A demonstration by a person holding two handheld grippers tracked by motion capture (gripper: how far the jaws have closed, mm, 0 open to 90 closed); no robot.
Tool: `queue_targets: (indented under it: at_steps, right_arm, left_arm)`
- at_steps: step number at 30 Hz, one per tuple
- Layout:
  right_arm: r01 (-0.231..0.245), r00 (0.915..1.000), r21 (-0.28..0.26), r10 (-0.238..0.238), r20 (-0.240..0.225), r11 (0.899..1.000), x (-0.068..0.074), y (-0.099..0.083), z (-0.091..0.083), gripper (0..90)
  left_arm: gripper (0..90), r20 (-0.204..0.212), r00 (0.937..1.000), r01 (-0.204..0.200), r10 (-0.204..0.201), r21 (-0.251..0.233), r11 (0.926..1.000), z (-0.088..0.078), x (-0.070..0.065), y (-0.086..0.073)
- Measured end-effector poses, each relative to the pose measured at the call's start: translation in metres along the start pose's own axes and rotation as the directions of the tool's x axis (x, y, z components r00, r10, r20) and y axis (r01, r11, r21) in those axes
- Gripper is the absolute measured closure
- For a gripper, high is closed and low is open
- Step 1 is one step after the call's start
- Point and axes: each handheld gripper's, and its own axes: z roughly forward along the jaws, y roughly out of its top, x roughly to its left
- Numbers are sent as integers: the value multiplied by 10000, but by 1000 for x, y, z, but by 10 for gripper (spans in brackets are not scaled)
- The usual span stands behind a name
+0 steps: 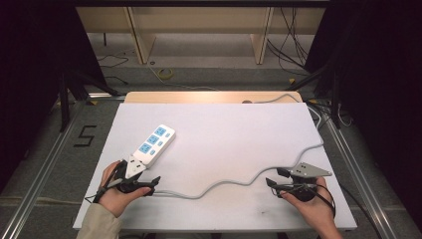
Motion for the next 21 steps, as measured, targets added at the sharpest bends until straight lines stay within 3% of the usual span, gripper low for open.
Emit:
queue_targets:
  at_steps: [21]
  right_arm:
    - [66, 10000, 17, -66, 62, 10000, 1, 1, 0, 412]
  left_arm:
    - [278, -381, 9992, 97, -96, 30, 9999, -1, 2, 1]
